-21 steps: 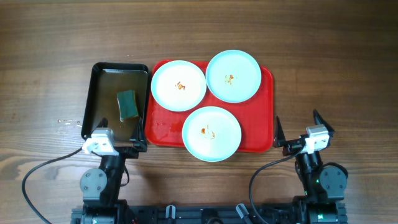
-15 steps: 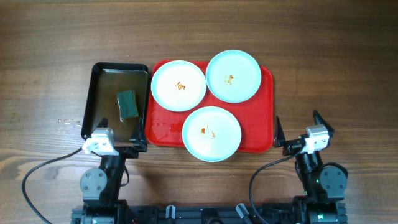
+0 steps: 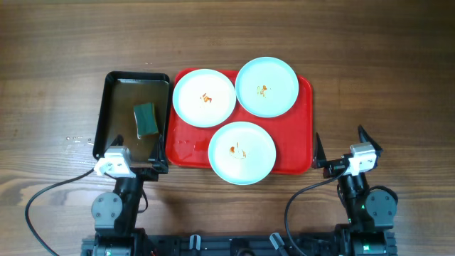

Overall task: Clean dirty plates on tray and stack at the side
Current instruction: 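Move left gripper to the green sponge and right gripper to the front plate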

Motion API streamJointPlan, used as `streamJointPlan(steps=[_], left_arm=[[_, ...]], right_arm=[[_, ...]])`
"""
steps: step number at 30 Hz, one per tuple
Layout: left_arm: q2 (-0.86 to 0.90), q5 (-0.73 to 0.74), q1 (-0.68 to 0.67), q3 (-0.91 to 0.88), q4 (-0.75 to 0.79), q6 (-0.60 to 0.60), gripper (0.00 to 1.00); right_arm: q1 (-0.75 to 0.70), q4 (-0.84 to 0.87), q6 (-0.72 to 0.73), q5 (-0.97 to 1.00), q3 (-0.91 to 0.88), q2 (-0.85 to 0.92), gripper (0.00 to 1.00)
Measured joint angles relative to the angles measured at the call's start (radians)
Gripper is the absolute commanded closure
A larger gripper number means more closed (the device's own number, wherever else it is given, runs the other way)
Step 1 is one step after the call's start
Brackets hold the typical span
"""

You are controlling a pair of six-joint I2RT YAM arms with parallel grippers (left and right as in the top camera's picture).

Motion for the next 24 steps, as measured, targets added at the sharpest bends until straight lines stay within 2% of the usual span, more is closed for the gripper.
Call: streamJointPlan(steps=[15, 22, 24], left_arm=[[0.000, 0.000, 0.000, 0.000, 0.000, 0.000, 0.00], [0.035, 0.000, 0.000, 0.002, -0.005, 0.000, 0.00], [0.077, 0.000, 0.000, 0.024, -0.048, 0.000, 0.00]], right_arm=[[0.000, 0.000, 0.000, 0.000, 0.000, 0.000, 0.00], [0.000, -0.005, 0.092, 0.000, 0.006, 0.005, 0.00], [0.000, -0.039, 0.107, 0.000, 0.047, 0.046, 0.00]])
